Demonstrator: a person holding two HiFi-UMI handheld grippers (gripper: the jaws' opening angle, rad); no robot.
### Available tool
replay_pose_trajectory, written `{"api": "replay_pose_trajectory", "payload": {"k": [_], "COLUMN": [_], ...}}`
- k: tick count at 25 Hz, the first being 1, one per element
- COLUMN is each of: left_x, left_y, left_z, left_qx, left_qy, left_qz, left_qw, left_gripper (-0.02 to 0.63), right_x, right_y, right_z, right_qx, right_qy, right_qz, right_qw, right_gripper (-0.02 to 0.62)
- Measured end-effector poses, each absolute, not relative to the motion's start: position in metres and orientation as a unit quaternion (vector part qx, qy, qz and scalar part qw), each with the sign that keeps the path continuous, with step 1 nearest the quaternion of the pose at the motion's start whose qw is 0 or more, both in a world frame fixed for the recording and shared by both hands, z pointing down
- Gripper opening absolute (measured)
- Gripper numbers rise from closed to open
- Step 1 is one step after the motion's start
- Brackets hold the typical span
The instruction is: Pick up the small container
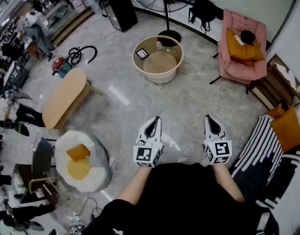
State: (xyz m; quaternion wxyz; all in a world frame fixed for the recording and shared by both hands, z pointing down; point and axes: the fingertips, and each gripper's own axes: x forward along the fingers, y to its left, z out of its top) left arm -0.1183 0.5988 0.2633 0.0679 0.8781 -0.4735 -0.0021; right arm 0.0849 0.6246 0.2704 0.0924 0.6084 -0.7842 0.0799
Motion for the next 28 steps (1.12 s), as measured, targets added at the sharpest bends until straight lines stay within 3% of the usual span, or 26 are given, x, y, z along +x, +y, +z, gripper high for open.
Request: {"api": "replay_pose_trajectory", "payload": {"k": [16,28], "left_x": [-0.091,-0.074], "left_y": [0.645,0.580], "left_z": [0.270,0.309], "left_qx": [0.878,0.891], "left_qy": [-0.472,-0.443], "left_qz": [0.007,-0.004], "left_qw": [0.077,0.096], "left_gripper": [0.021,0.021], "right_x": [0.106,0.121], "right_y": [0.664,0.632], "right_z": [0.276,0.316], "right_qx": [0.594,0.604], "right_qy": [-0.798,-0.784], "right_qz": [0.062,0.079], "right_qw": [0.077,0.117], "right_gripper": [0.021,0.021]}}
